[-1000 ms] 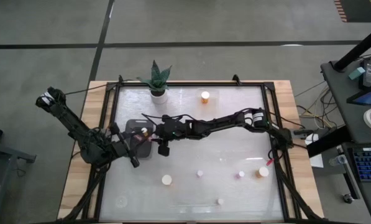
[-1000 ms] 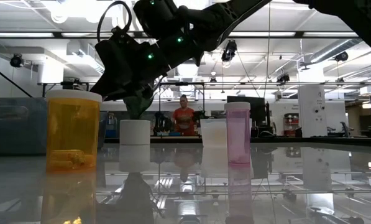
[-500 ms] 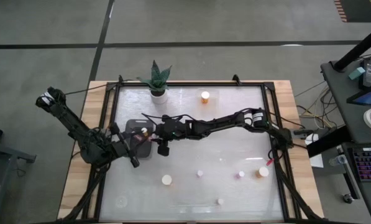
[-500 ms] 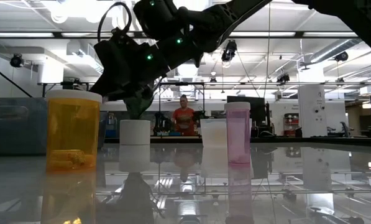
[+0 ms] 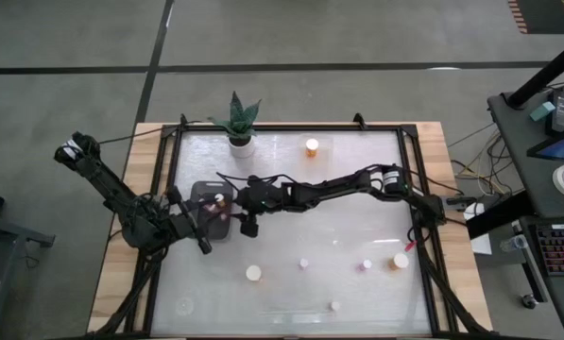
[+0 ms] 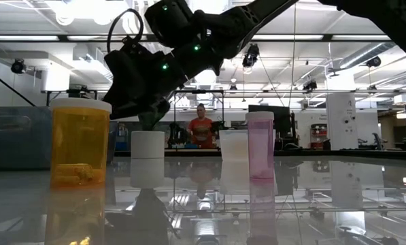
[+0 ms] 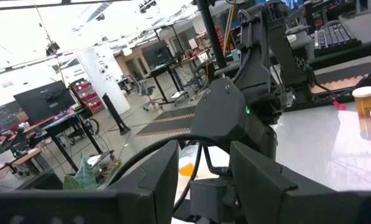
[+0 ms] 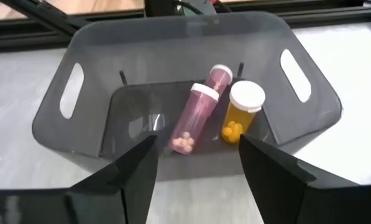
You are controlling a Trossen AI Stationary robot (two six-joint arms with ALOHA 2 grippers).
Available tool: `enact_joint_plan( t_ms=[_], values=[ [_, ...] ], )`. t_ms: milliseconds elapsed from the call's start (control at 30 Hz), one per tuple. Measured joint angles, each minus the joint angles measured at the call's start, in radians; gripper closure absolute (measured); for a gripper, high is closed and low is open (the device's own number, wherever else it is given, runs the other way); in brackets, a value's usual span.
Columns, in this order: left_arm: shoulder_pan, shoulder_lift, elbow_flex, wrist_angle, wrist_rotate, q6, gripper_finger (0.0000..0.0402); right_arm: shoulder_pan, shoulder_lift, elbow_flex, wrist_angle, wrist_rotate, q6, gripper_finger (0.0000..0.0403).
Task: Pick and place medicine bottles into bin by pill shape (circle, oval)
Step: Put the left big orange pill bottle into the transparent bin
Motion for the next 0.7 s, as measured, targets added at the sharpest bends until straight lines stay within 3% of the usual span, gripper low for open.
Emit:
enact_joint_plan(
  t_ms=[700],
  values=[
    [0.0,0.002,0.0,0.01,0.005,-0.017,0.0272,0.114,-0.278,-0.036,-0.586,0.005,-0.053,0.0183]
  ],
)
